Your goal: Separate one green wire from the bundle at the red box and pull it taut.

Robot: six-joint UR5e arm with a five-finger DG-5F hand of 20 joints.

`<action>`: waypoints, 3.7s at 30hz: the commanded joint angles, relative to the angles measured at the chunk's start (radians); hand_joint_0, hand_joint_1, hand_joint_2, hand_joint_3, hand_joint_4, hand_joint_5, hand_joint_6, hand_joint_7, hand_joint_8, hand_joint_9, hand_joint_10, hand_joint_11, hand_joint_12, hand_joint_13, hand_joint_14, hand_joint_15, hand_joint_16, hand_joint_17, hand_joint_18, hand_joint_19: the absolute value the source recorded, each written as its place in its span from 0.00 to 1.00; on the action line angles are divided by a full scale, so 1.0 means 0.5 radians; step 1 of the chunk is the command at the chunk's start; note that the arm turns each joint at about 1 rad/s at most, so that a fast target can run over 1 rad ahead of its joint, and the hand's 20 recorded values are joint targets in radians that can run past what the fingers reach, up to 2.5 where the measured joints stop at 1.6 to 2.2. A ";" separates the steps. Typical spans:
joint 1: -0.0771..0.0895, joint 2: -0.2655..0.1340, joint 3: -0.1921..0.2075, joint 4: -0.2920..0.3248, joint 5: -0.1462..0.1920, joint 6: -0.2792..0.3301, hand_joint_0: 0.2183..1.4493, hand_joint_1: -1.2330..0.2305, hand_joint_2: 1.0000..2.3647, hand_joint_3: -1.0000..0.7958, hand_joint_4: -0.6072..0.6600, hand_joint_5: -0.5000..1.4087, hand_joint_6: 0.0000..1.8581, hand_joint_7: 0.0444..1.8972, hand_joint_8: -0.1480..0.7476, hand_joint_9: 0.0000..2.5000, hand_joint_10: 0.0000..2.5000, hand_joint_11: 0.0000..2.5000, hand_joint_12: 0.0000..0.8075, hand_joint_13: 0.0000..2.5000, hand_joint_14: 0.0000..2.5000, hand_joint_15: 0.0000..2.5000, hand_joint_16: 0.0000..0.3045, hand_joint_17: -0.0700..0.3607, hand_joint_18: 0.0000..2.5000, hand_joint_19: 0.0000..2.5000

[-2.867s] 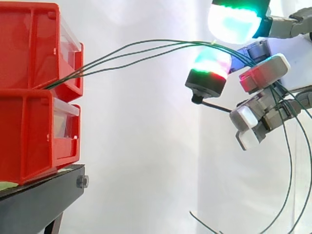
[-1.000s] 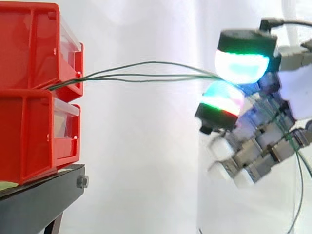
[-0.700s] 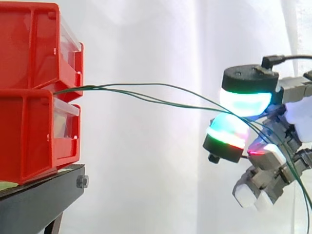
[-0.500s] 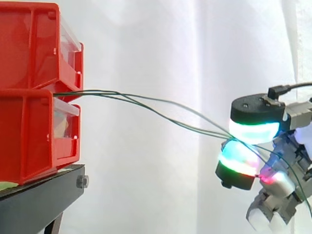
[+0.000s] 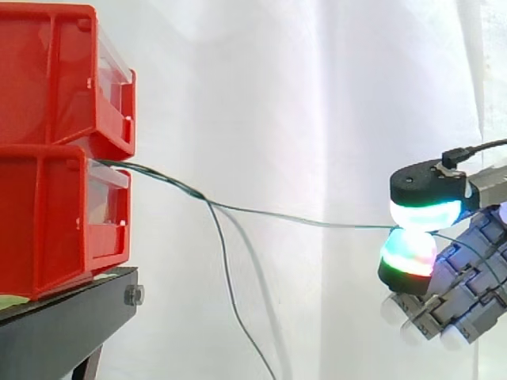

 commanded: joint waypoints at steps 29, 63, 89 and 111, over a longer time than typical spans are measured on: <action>0.073 0.062 -0.264 0.844 -0.506 0.176 0.32 0.33 0.01 0.47 0.46 0.21 0.45 0.57 0.42 0.28 0.00 0.01 0.39 0.17 0.00 0.03 0.14 0.39 0.16 0.12; 0.097 0.065 -0.267 0.893 -0.448 0.151 0.32 0.33 0.01 0.47 0.45 0.21 0.46 0.56 0.42 0.29 0.00 0.03 0.39 0.18 0.00 0.04 0.14 0.39 0.17 0.13; 0.100 0.065 -0.267 0.893 -0.448 0.151 0.33 0.34 0.01 0.47 0.45 0.21 0.46 0.56 0.43 0.30 0.00 0.04 0.40 0.19 0.00 0.05 0.14 0.39 0.18 0.14; 0.106 0.065 -0.267 0.893 -0.448 0.151 0.33 0.34 0.01 0.47 0.45 0.21 0.46 0.56 0.43 0.30 0.00 0.04 0.40 0.19 0.00 0.05 0.15 0.39 0.18 0.14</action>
